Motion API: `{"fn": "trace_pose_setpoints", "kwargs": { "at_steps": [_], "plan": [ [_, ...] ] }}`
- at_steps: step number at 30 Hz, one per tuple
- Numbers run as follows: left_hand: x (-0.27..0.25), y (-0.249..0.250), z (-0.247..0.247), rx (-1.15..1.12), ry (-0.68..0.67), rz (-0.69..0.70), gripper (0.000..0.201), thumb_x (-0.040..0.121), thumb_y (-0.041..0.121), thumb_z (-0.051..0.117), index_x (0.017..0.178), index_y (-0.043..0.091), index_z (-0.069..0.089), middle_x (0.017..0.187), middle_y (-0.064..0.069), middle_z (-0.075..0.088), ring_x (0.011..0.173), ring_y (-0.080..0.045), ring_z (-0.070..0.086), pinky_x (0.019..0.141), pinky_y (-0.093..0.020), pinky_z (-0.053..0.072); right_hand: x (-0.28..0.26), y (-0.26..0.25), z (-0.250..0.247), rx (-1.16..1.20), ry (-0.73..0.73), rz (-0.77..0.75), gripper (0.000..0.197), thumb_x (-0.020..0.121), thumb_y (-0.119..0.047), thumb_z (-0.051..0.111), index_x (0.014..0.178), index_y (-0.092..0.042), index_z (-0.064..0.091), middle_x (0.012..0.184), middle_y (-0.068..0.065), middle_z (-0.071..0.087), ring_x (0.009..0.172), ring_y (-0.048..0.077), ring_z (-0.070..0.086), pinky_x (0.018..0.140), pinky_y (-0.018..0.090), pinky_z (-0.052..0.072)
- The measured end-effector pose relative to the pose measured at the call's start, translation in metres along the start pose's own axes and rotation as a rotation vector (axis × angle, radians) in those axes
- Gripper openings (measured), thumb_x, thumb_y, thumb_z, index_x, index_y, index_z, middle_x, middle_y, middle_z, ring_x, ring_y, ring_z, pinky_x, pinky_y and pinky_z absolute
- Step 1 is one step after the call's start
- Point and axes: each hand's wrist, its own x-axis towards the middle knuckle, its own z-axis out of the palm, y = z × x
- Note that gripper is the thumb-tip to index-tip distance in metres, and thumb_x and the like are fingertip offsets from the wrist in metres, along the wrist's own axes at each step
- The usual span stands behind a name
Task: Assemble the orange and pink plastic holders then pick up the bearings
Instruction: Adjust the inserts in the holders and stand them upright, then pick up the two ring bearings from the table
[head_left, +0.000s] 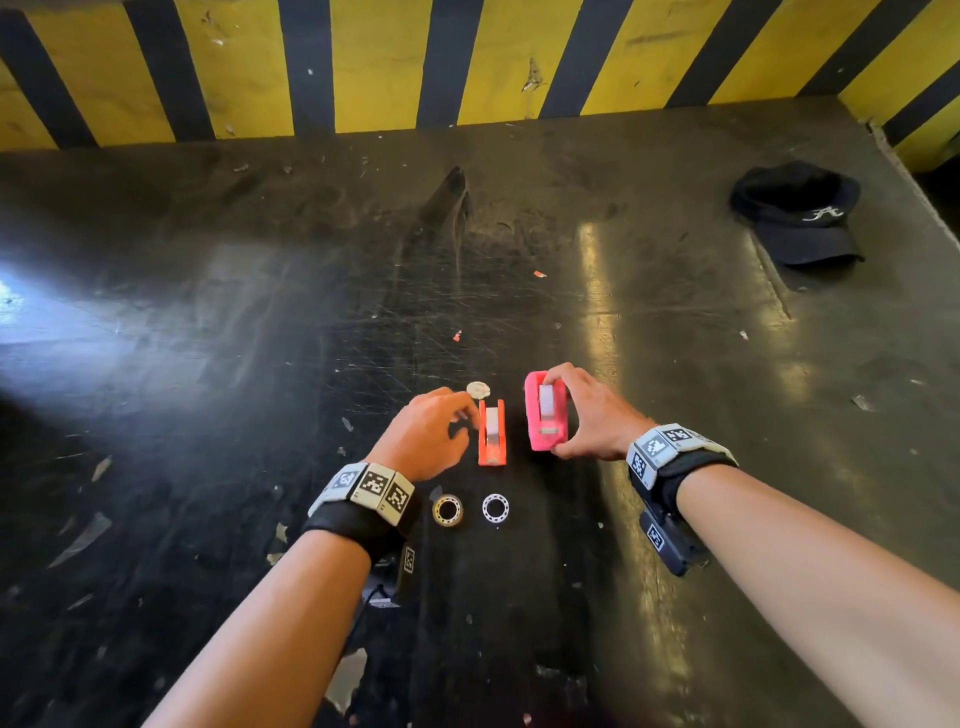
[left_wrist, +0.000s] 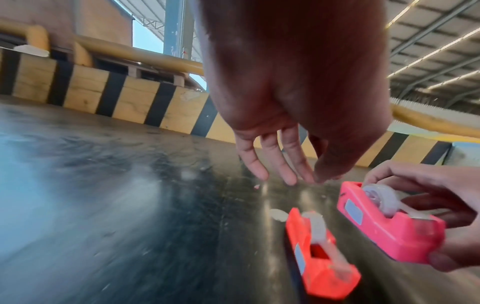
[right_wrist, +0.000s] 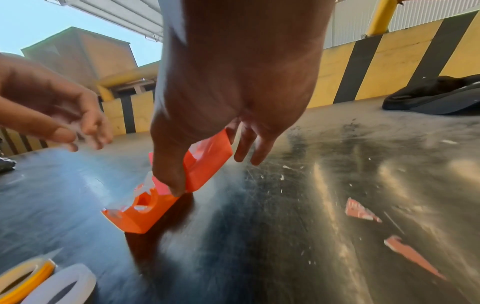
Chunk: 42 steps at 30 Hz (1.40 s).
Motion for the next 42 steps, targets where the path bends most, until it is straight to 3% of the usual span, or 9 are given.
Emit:
{"fn": "trace_pose_setpoints", "kwargs": {
  "at_steps": [3, 6, 12, 21, 24, 28, 32, 38, 42],
  "plan": [
    [-0.011, -0.018, 0.011, -0.054, -0.126, -0.128, 0.021, 0.087, 0.017, 0.071, 0.102, 0.028, 0.064, 0.111, 0.004, 0.069, 0.102, -0.016, 0.067, 0.096, -0.041, 0.057, 0.003, 0.003, 0.015, -0.018, -0.026, 0.049, 0.089, 0.055, -0.037, 0.088, 0.124, -0.045, 0.034, 0.136, -0.011, 0.043, 0.113, 0.027, 0.058, 0.096, 0.053, 0.051],
    [-0.024, -0.033, 0.029, -0.066, -0.245, -0.201, 0.045, 0.079, 0.025, 0.082, 0.119, 0.024, 0.061, 0.118, 0.0, 0.065, 0.101, -0.018, 0.063, 0.097, -0.038, 0.055, 0.007, 0.006, 0.032, -0.05, -0.032, 0.059, 0.09, 0.061, -0.026, 0.092, 0.132, -0.032, 0.037, 0.141, -0.002, 0.045, 0.114, 0.03, 0.059, 0.091, 0.039, 0.05],
    [-0.035, -0.049, 0.058, -0.013, -0.343, -0.228, 0.076, 0.071, 0.03, 0.091, 0.137, 0.029, 0.053, 0.125, 0.002, 0.056, 0.111, -0.019, 0.06, 0.099, -0.033, 0.052, 0.011, 0.01, 0.051, -0.063, 0.011, 0.087, 0.088, 0.063, -0.024, 0.092, 0.131, -0.029, 0.037, 0.138, 0.001, 0.05, 0.117, 0.028, 0.056, 0.091, 0.041, 0.051],
    [-0.036, -0.055, 0.068, 0.055, -0.263, -0.173, 0.054, 0.075, 0.026, 0.085, 0.125, 0.029, 0.063, 0.121, 0.001, 0.059, 0.112, -0.019, 0.062, 0.1, -0.035, 0.055, 0.006, 0.008, 0.047, -0.058, -0.04, 0.107, 0.1, 0.067, -0.02, 0.091, 0.143, -0.033, 0.027, 0.153, 0.001, 0.037, 0.127, 0.029, 0.054, 0.094, 0.043, 0.054],
    [-0.036, -0.054, 0.067, 0.065, -0.254, -0.169, 0.047, 0.077, 0.028, 0.083, 0.12, 0.029, 0.064, 0.117, 0.002, 0.06, 0.109, -0.02, 0.063, 0.098, -0.037, 0.056, -0.001, 0.002, 0.047, -0.079, 0.048, 0.065, 0.111, 0.061, -0.039, 0.093, 0.146, -0.029, 0.022, 0.154, 0.003, 0.026, 0.132, 0.031, 0.048, 0.099, 0.049, 0.053],
    [-0.034, -0.055, 0.067, 0.074, -0.25, -0.161, 0.045, 0.078, 0.03, 0.083, 0.12, 0.028, 0.065, 0.117, 0.001, 0.061, 0.108, -0.019, 0.063, 0.097, -0.035, 0.056, -0.016, -0.027, 0.053, -0.195, 0.328, -0.246, 0.066, 0.071, -0.049, 0.078, 0.123, -0.017, 0.054, 0.122, 0.007, 0.054, 0.107, 0.029, 0.057, 0.085, 0.046, 0.054],
    [-0.034, -0.056, 0.068, 0.077, -0.25, -0.155, 0.046, 0.079, 0.031, 0.082, 0.121, 0.028, 0.064, 0.119, 0.0, 0.061, 0.108, -0.02, 0.064, 0.096, -0.035, 0.057, -0.025, -0.052, 0.076, -0.237, 0.065, -0.464, 0.03, 0.08, -0.034, 0.076, 0.101, -0.018, 0.062, 0.096, 0.001, 0.063, 0.082, 0.024, 0.06, 0.071, 0.043, 0.054],
    [-0.044, -0.06, 0.076, 0.056, -0.182, -0.146, 0.045, 0.08, 0.028, 0.08, 0.123, 0.023, 0.065, 0.118, -0.006, 0.061, 0.11, -0.027, 0.062, 0.097, -0.04, 0.054, -0.034, -0.057, 0.108, -0.325, -0.126, -0.363, 0.051, 0.079, -0.035, 0.081, 0.123, -0.018, 0.06, 0.118, 0.006, 0.059, 0.099, 0.026, 0.058, 0.077, 0.041, 0.054],
    [-0.052, -0.063, 0.081, 0.052, -0.155, -0.154, 0.047, 0.082, 0.029, 0.079, 0.126, 0.024, 0.063, 0.122, -0.005, 0.06, 0.114, -0.026, 0.061, 0.099, -0.041, 0.054, -0.038, -0.049, 0.117, -0.323, -0.133, -0.34, 0.044, 0.083, -0.021, 0.078, 0.123, -0.015, 0.061, 0.122, 0.008, 0.057, 0.103, 0.028, 0.053, 0.081, 0.045, 0.055]
  ]
}}
